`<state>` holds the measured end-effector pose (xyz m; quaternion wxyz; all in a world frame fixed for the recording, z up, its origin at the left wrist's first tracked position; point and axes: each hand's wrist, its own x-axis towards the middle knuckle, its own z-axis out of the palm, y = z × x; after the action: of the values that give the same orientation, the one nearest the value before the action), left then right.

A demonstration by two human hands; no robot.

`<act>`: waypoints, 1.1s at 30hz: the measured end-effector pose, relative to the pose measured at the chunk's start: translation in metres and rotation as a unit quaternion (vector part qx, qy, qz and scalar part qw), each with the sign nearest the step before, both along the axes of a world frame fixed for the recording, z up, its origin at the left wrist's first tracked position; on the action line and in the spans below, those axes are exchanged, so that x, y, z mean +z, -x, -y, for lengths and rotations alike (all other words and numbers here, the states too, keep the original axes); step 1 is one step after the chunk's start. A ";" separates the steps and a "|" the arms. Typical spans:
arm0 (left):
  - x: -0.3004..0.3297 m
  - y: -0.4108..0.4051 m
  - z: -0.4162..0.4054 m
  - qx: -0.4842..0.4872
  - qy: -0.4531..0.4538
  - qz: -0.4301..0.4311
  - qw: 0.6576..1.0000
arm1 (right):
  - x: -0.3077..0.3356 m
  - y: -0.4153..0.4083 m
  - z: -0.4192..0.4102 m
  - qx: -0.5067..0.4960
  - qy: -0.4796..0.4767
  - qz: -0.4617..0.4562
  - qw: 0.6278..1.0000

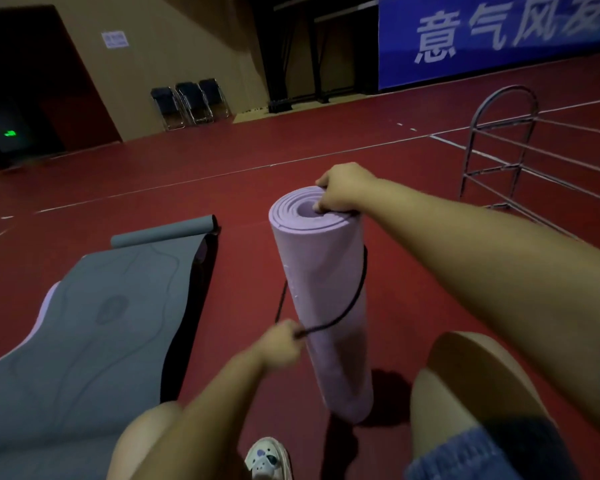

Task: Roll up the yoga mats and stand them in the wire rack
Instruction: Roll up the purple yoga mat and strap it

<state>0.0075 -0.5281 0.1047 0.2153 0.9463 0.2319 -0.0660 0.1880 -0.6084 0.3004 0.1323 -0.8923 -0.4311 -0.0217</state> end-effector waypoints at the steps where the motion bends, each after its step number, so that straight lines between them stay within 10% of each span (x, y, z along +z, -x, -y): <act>1: 0.020 -0.007 -0.010 0.084 0.072 0.065 0.992 | -0.002 0.002 -0.003 -0.007 -0.015 -0.010 1.000; 6: 0.125 -0.015 -0.032 0.310 0.346 0.369 0.805 | -0.003 0.000 -0.010 0.004 -0.118 -0.219 0.969; 9: 0.165 -0.006 -0.035 0.279 0.225 0.255 0.898 | -0.025 0.000 -0.006 -0.003 -0.249 -0.494 0.833; 13: 0.174 0.007 -0.044 0.277 0.168 0.160 0.932 | -0.084 0.011 0.003 -0.011 -0.129 -0.449 0.884; 19: 0.181 0.027 -0.057 0.261 0.169 0.114 0.944 | -0.090 0.023 -0.012 0.016 -0.200 -0.550 0.811; 24: 0.172 0.039 -0.074 0.250 0.152 0.123 0.948 | -0.084 0.030 -0.022 0.049 -0.157 -0.521 0.838; 29: 0.166 0.050 -0.089 0.270 0.179 0.143 0.935 | -0.134 0.020 -0.023 -0.014 0.050 -0.233 0.971; 33: 0.157 0.067 -0.103 0.292 0.211 0.157 0.920 | -0.217 0.028 0.001 -0.051 0.189 -0.223 0.955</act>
<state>-0.0594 -0.4246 0.2615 0.4533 0.7675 0.4417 0.1017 0.1600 -0.6095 0.0834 0.0525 -0.9039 -0.3407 0.2534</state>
